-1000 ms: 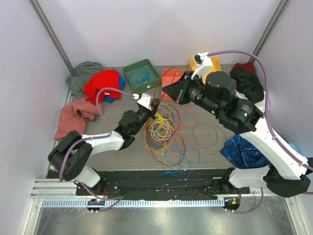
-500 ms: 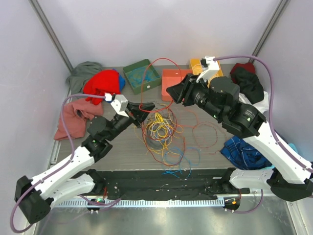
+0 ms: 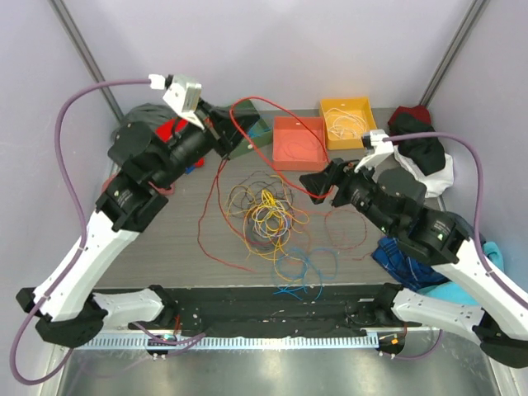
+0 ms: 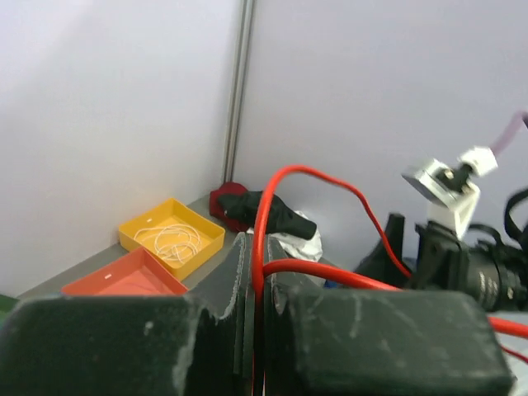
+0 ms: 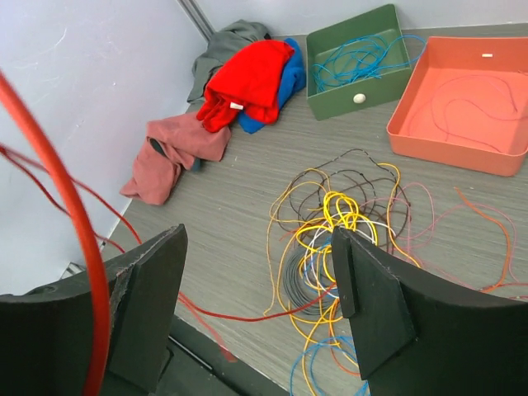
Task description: Untangle the cables
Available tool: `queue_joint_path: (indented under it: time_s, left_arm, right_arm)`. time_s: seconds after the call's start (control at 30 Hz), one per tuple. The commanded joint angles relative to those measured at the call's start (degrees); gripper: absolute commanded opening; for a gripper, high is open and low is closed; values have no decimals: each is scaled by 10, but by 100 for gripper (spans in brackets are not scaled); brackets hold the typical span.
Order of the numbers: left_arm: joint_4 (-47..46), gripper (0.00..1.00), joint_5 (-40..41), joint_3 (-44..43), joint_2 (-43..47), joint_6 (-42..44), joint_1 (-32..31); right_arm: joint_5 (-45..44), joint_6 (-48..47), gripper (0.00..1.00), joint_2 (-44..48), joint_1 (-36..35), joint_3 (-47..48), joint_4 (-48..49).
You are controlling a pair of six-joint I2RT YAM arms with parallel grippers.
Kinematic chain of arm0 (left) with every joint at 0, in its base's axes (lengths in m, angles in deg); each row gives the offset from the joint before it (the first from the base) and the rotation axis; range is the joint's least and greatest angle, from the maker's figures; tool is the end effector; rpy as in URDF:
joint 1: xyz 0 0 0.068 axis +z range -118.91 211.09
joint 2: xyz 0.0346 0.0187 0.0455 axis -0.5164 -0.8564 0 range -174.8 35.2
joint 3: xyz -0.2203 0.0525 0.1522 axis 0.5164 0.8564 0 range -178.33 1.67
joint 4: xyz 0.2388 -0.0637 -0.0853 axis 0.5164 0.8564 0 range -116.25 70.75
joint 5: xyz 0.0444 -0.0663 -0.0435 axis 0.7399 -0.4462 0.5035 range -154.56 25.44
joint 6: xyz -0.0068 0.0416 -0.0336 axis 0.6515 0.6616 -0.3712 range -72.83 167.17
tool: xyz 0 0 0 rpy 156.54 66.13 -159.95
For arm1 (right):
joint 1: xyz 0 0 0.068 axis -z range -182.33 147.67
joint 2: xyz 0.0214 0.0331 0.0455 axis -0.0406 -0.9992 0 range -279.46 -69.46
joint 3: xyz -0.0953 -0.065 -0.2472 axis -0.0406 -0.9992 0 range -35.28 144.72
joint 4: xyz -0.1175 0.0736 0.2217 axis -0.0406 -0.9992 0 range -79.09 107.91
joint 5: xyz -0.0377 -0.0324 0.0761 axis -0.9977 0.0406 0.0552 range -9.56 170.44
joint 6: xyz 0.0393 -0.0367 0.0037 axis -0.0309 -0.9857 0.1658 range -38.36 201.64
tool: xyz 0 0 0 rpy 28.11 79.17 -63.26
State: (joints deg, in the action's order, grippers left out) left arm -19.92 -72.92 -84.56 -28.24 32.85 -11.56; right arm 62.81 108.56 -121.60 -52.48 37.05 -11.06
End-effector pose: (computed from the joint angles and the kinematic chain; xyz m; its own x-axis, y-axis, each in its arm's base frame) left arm 0.1504 -0.1455 0.5309 0.0108 -0.3427 -0.9394 0.8005 0.5660 -0.1972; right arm 0.1197 0.1266 0.4463 -0.3316 0.2760 -0.9021 -0.4371 0.8025 0.4062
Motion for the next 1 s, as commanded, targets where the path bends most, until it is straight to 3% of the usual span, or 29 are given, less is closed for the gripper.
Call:
queue_joint_path:
  time_s: [0.0, 0.17, 0.33, 0.47, 0.57, 0.77, 0.97]
  left_arm:
    - [105, 0, 26, -111, -58, 9, -1]
    - [153, 0, 39, -225, -120, 17, 0]
    - [163, 0, 43, -275, -148, 19, 2]
    - [184, 0, 51, -316, -173, 25, 5]
    - [207, 0, 59, -351, -197, 31, 8]
    - [166, 0, 28, -293, -187, 18, 8]
    - [82, 0, -26, -170, -151, -15, 8]
  right_arm:
    - [-1, -20, 79, 58, -2, -35, 48]
    - [-66, -22, 78, 141, -3, -84, 76]
    - [-186, -21, 78, 224, -3, -133, 123]
    - [-203, -51, 78, 300, -3, -171, 208]
    - [-179, -81, 78, 317, -3, -160, 206]
    - [-124, -69, 79, 262, -3, -105, 174]
    - [-58, -52, 79, 196, -3, -85, 284]
